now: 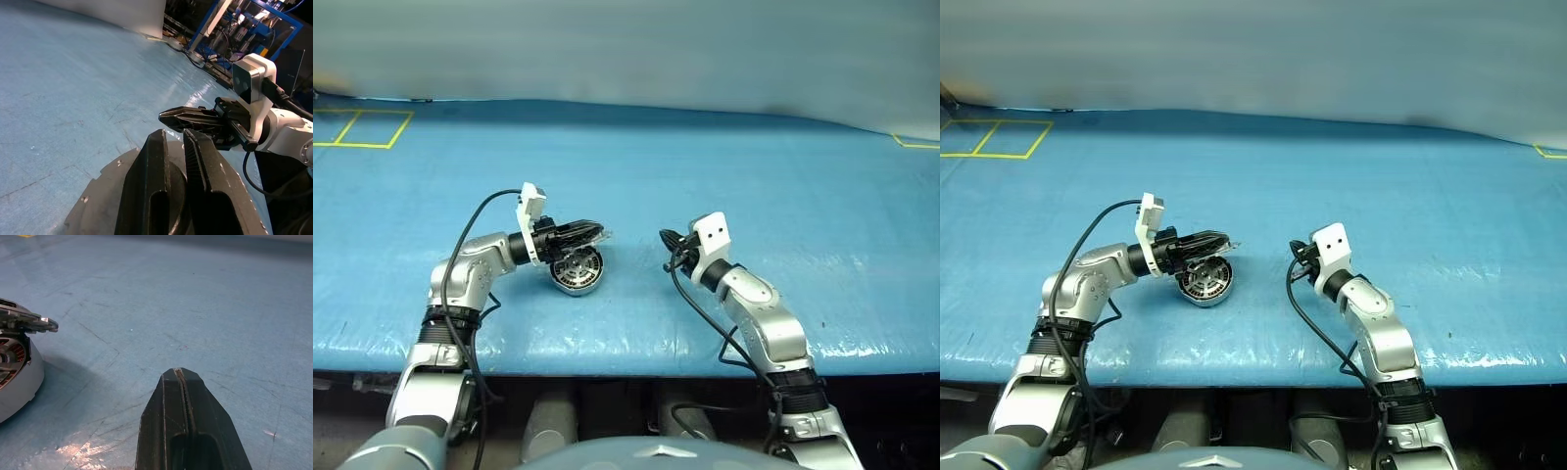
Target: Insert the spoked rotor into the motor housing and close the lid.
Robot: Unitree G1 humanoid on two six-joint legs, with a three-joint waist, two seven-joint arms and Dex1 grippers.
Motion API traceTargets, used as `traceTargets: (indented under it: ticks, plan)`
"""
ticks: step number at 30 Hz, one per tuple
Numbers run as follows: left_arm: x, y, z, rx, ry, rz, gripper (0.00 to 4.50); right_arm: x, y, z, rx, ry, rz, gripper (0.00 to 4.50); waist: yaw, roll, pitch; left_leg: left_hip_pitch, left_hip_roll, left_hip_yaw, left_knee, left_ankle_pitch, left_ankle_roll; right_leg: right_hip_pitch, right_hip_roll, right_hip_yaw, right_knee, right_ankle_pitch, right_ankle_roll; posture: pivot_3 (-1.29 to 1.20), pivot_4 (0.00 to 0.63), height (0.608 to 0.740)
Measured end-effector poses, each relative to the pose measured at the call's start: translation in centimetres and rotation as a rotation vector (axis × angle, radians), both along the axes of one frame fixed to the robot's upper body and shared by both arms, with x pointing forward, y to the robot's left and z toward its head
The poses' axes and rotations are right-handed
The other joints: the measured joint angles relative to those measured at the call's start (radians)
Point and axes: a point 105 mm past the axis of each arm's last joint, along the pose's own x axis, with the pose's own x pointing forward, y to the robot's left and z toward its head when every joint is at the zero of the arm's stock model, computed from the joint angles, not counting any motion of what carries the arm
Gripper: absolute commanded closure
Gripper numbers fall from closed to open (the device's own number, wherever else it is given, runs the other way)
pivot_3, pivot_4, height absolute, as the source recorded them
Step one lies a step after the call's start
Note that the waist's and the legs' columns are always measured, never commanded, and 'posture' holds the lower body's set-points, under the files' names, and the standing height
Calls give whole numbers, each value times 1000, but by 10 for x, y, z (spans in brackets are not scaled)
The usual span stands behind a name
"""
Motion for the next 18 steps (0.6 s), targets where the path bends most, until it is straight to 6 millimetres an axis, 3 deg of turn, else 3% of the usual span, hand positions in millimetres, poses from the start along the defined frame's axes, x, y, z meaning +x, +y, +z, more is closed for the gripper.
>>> traceTargets:
  ticks: [18]
  plan:
    - [-5,13,-21,45,46,99,3916,-1,10,4,45,-19,36,4500,0,0,0,0,0,0,1,0,0,0,0,1,0,0,0,0,150,740]
